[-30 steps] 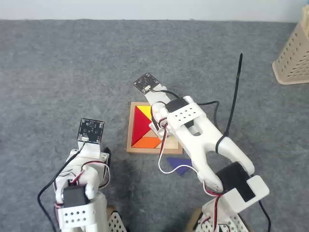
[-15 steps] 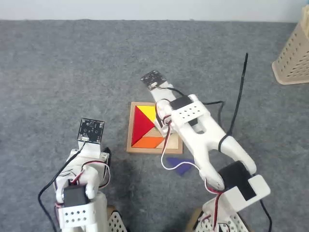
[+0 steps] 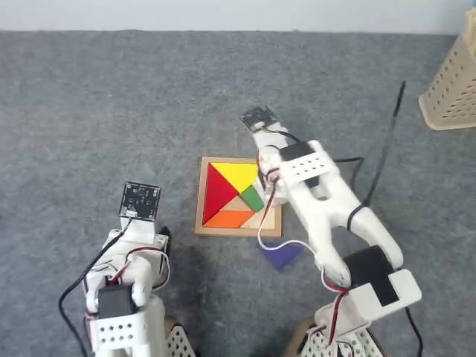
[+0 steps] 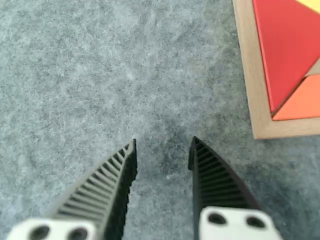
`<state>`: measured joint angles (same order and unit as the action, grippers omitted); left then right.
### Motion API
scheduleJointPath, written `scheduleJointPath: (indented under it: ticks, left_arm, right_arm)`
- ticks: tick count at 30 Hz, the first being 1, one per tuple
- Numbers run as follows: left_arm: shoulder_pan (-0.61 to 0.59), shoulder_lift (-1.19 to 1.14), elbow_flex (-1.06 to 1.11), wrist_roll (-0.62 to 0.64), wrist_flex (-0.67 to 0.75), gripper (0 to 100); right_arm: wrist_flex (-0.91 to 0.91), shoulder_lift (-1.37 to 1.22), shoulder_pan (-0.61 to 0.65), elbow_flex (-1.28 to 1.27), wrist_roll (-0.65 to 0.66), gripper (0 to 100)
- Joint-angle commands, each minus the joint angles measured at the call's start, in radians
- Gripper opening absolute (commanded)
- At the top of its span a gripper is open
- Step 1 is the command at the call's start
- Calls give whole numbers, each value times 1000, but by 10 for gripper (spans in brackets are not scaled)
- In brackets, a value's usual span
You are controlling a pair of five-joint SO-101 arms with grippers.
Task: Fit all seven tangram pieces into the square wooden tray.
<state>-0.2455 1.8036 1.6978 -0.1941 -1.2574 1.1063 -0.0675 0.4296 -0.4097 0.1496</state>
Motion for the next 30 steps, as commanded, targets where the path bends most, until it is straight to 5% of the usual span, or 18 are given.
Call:
scheduleJointPath:
  ticks: [1, 15, 23, 30]
  left_arm:
    - [2, 6, -12, -5, -5, 168]
    - [2, 6, -12, -5, -5, 168]
    - [2, 6, -12, -5, -5, 168]
    - [2, 6, -12, -5, -5, 168]
  right_arm:
    - [36, 51, -44, 28, 32, 23]
    - [124, 398, -38, -307, 227, 6]
    - [124, 552, 236, -479, 370, 8]
    - [111, 604, 278, -565, 425, 91]
